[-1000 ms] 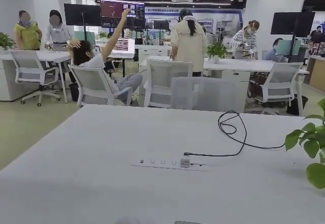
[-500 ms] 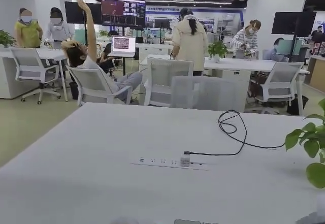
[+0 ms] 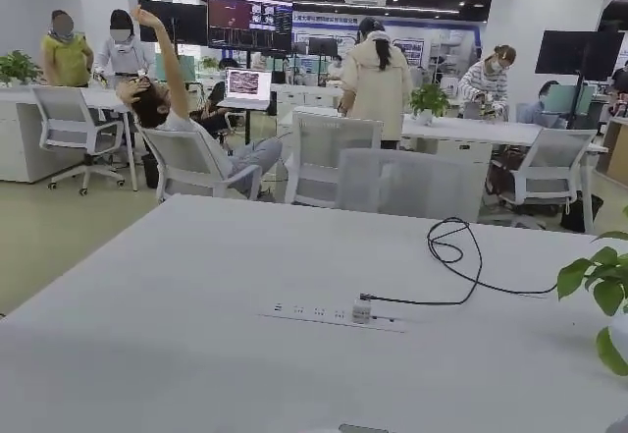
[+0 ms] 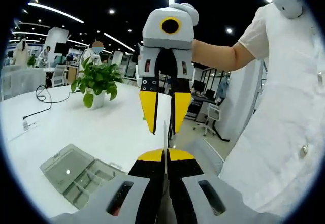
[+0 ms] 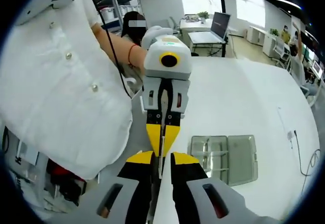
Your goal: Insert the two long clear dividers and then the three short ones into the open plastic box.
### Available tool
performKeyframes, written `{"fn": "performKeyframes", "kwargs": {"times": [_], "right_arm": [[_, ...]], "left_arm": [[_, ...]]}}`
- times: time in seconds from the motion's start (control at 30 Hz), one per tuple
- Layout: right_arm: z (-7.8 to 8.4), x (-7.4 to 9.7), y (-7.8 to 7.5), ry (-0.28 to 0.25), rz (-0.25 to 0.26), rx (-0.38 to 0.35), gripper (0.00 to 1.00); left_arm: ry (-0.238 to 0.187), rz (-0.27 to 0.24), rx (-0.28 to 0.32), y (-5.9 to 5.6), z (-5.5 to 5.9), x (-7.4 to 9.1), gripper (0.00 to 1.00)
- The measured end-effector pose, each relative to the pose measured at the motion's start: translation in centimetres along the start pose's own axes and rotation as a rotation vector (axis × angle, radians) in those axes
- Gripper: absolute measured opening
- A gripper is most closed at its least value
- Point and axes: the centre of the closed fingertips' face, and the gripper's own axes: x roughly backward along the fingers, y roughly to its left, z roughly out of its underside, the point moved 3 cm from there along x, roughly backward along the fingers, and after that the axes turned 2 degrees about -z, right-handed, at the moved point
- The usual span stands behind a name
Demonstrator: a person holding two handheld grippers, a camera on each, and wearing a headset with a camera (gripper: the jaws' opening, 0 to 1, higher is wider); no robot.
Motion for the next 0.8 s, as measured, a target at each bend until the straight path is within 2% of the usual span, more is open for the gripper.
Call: {"fn": "performKeyframes", "kwargs": {"times": [0.3, 0.73, 0.8], "right_arm": [[0.12, -0.75, 0.44, -0.002, -0.038, 0.006, 0.04], [0.49, -1.01, 0.5, -0.019, -0.041, -0.004, 0.03], [0.52, -1.01, 0.45, -0.022, -0.041, -0.008, 0.03]], "left_arm": [[-0.017, 0.001, -0.004, -0.24, 0.05, 0.22, 0.0], [-0.017, -0.012, -0.023, -0.27, 0.53, 0.22, 0.0], [-0.019, -0.015, -0.009, -0.25, 0.57, 0.25, 0.0]]}}
